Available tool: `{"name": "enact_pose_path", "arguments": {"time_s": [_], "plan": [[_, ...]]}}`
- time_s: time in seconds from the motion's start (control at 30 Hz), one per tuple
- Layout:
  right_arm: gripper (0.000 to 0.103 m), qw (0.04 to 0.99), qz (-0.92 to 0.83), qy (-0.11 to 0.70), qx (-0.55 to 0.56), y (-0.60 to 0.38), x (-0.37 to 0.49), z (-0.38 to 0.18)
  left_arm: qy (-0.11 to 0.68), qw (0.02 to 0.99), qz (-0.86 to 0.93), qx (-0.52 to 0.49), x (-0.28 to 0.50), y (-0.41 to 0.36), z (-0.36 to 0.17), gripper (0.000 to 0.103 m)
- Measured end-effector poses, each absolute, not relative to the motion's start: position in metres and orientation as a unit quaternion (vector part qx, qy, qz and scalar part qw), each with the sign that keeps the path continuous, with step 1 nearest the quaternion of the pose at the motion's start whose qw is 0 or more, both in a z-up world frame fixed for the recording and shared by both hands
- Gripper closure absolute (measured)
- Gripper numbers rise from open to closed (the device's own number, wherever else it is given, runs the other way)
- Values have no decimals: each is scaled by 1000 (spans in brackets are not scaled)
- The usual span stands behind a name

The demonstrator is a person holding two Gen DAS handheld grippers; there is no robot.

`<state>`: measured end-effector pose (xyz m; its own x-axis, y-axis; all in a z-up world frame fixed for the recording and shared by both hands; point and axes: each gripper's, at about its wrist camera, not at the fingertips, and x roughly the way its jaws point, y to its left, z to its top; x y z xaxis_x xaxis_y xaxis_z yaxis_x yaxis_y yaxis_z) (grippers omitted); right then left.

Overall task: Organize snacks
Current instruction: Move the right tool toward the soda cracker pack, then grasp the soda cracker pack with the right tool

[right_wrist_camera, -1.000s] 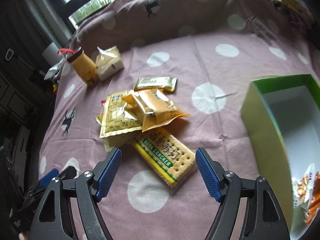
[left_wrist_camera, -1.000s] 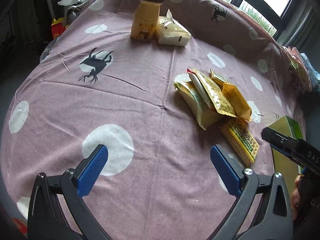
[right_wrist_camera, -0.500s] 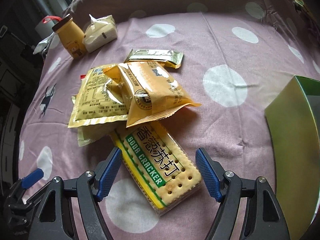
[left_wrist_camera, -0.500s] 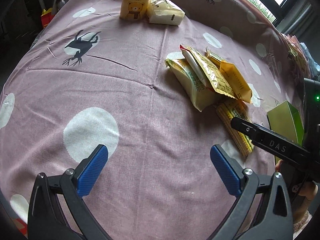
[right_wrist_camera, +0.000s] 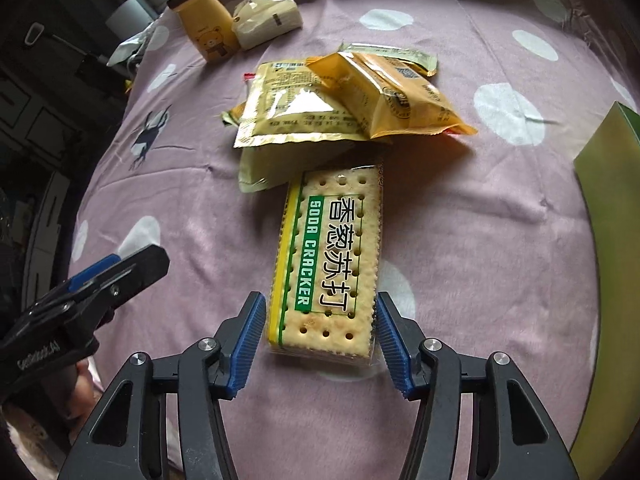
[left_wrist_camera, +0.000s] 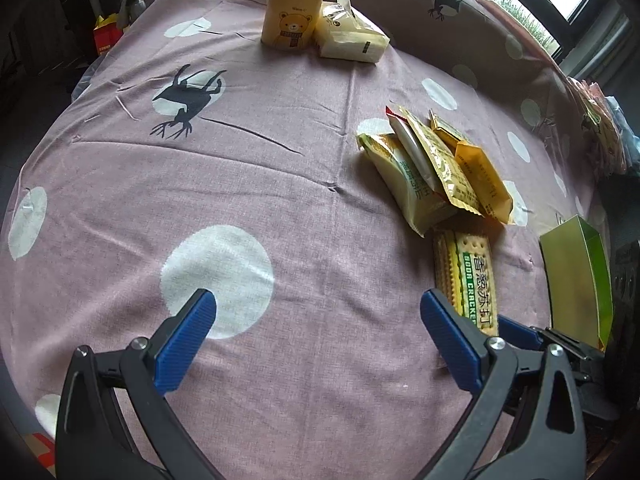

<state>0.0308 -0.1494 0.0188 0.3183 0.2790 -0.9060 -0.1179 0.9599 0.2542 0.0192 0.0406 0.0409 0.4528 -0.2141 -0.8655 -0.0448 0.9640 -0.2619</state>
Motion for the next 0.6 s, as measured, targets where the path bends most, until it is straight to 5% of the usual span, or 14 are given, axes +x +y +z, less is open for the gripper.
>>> {"name": "enact_pose_path", "arguments": {"time_s": [0.37,0.6], "plan": [[44,836,102,519,148,-180,26,41,490,849,-123,-156,14,22,44,12],[49,833,114,500,207,-185,35,36,505,829,-185,-154,16,-13,31,50]]}}
